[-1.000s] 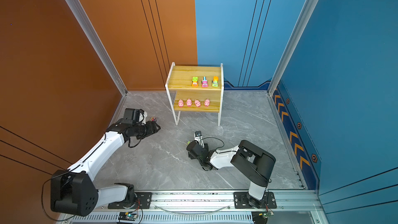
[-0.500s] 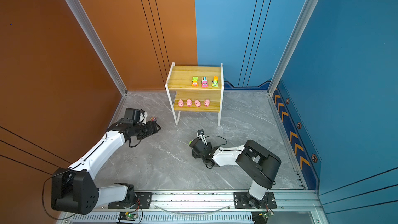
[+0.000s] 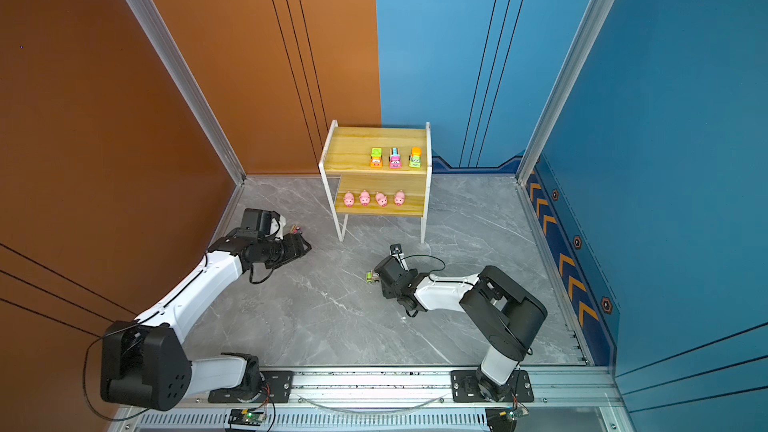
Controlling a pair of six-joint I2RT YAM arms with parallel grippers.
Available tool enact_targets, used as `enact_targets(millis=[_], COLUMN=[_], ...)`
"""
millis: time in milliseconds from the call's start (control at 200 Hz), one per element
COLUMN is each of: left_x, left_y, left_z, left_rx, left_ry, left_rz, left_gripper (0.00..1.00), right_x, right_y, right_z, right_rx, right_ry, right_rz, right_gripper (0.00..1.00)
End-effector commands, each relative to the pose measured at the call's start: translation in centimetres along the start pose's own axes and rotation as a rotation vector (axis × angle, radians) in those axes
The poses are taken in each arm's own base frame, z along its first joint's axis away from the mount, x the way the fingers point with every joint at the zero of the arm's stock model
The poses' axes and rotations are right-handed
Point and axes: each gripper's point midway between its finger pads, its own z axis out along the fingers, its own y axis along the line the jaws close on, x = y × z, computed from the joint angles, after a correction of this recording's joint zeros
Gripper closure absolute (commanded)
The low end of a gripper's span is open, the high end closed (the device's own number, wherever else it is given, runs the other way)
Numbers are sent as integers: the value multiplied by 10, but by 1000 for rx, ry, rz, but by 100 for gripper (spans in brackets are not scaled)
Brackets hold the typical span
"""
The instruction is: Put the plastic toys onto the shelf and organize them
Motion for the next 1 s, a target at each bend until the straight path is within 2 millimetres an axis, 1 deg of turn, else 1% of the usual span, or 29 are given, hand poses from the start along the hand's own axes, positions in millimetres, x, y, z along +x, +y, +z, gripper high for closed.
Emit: enact_targets(millis=[0, 70, 130, 185, 250, 300, 335, 465, 501, 506, 521, 556, 606, 631, 646, 666, 731, 796, 851, 901, 951, 991], left_x=[5, 4, 4, 4, 4, 4, 4, 4, 4, 4, 4, 4, 4, 6, 6, 8, 13, 21, 29, 34, 37, 38], left_y=[-3, -3, -3, -3, -4, -4, -4, -4, -3, -3, -2, -2, -1, 0, 1, 1, 3, 3, 2, 2, 0, 0], left_z=[5, 4, 4, 5, 5, 6, 6, 5, 5, 5, 5, 5, 5, 6, 6, 7, 10, 15, 21, 27, 34, 38], left_rx=[17, 15, 16, 18, 20, 22, 24, 25, 22, 21, 20, 19, 16, 10, 7, 4, -17, -43, -62, -81, -96, -108], left_ry=[19, 15, 14, 16, 17, 19, 21, 18, 16, 16, 14, 13, 15, 17, 18, 20, 28, 46, 69, 85, 100, 110], left_rz=[0, 1, 0, 1, -1, -3, -5, -5, -5, -5, -5, -4, -2, 1, 3, 10, 29, 55, 75, 80, 87, 84], left_gripper=[30, 30, 30, 30, 30, 29, 30, 30, 30, 30, 29, 30, 30, 29, 30, 30, 30, 30, 30, 30, 30, 31], right_x=[18, 11, 11, 9, 6, -2, -10, -37, -48, -44, -43, -48, -56, -54, -63, -65, -63, -54, -43, -32, -20, -10], right_y=[4, 16, 22, 34, 43, 50, 54, 64, 69, 69, 70, 72, 74, 73, 75, 74, 71, 69, 73, 79, 92, 98], right_z=[12, 16, 20, 24, 30, 37, 40, 57, 56, 60, 64, 65, 59, 59, 49, 44, 30, 18, 10, 1, -8, -13], right_rx=[9, 7, 31, 29, 47, 50, 58, 77, 64, 72, 71, 64, 48, 45, 24, 16, -13, -46, -105, -153, -221, -226], right_ry=[82, 58, 44, 17, -9, -28, -56, -120, -149, -143, -146, -172, -206, -211, -237, -250, -264, -253, -232, -233, -225, -220], right_rz=[-31, 10, 57, 93, 132, 146, 158, 192, 203, 197, 194, 196, 199, 188, 195, 194, 164, 124, 91, 64, 23, -8], right_gripper=[29, 30, 30, 30, 30, 30, 29, 29, 29, 29, 29, 29, 29, 29, 29, 29, 29, 29, 29, 29, 30, 30])
